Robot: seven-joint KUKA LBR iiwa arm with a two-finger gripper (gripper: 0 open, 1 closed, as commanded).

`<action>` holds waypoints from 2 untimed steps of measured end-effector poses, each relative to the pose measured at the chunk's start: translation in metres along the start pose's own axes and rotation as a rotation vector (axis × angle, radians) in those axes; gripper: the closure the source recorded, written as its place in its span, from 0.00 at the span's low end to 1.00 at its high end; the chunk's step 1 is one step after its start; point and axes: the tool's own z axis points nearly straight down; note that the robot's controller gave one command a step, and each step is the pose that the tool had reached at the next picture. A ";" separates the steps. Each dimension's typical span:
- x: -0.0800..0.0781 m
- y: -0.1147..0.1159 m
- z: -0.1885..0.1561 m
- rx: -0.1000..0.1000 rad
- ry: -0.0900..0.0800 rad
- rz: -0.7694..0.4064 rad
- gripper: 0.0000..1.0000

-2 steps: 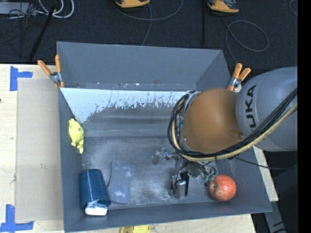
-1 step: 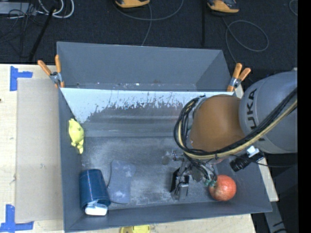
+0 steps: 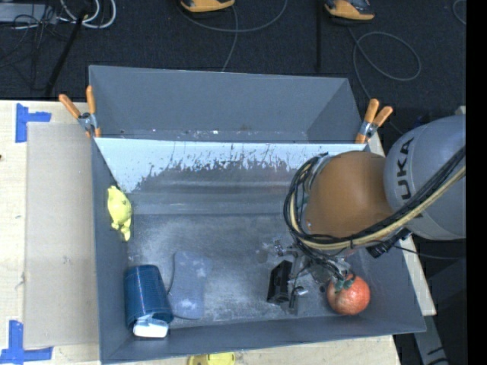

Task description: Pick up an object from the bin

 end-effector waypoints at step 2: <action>-0.005 -0.029 0.041 -0.007 0.003 0.378 1.00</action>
Offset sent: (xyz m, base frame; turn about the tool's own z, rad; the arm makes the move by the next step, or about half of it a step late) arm 0.0124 -0.0299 -0.0448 0.3823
